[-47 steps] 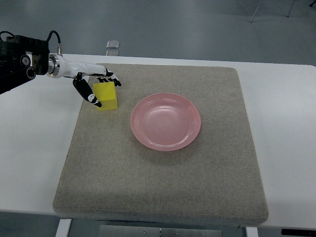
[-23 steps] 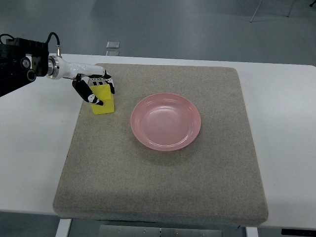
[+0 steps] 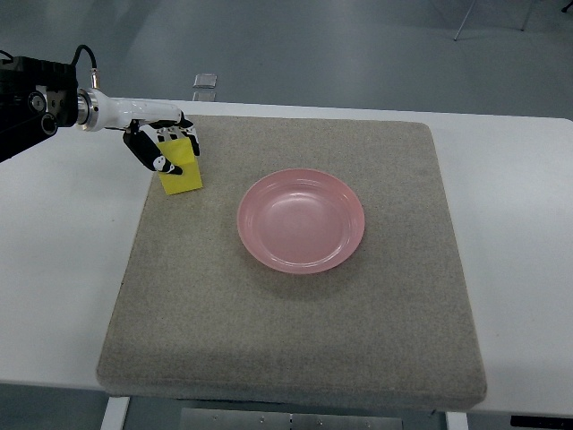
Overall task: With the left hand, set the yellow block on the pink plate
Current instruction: 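Close the left hand's fingers around the yellow cube and lift it, then carry the yellow cube with the left hand over the pink plate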
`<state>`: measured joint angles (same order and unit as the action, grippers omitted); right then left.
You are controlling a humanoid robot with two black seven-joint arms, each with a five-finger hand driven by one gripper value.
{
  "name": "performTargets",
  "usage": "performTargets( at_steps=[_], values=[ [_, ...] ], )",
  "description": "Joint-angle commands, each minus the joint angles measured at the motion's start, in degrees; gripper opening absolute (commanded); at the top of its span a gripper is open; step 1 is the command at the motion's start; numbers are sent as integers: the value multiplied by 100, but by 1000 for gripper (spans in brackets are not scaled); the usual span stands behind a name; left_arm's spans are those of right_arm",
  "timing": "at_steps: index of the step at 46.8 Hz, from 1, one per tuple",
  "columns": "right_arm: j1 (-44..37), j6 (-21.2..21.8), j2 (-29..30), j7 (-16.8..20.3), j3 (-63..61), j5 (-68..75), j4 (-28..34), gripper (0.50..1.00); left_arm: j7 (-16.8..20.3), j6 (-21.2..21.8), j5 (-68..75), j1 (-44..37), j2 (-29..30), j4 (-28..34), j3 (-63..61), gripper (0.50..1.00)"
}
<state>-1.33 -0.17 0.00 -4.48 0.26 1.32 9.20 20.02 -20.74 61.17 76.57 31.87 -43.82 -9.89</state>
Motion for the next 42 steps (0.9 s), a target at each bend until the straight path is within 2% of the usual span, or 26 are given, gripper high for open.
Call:
performTargets(
  at_steps=[1, 7, 30, 42],
  values=[
    [1, 0, 0, 0, 0, 0, 3, 924, 63, -1, 9, 25, -40, 23, 5, 500],
    [1, 0, 0, 0, 0, 0, 3, 924, 72, -1, 0, 130, -49, -118, 66, 500],
    [1, 0, 0, 0, 0, 0, 3, 924, 63, 210, 97, 570, -23, -1779, 233, 500],
    [1, 0, 0, 0, 0, 0, 3, 924, 63, 210, 229, 605, -242, -2034, 233, 500]
  ],
)
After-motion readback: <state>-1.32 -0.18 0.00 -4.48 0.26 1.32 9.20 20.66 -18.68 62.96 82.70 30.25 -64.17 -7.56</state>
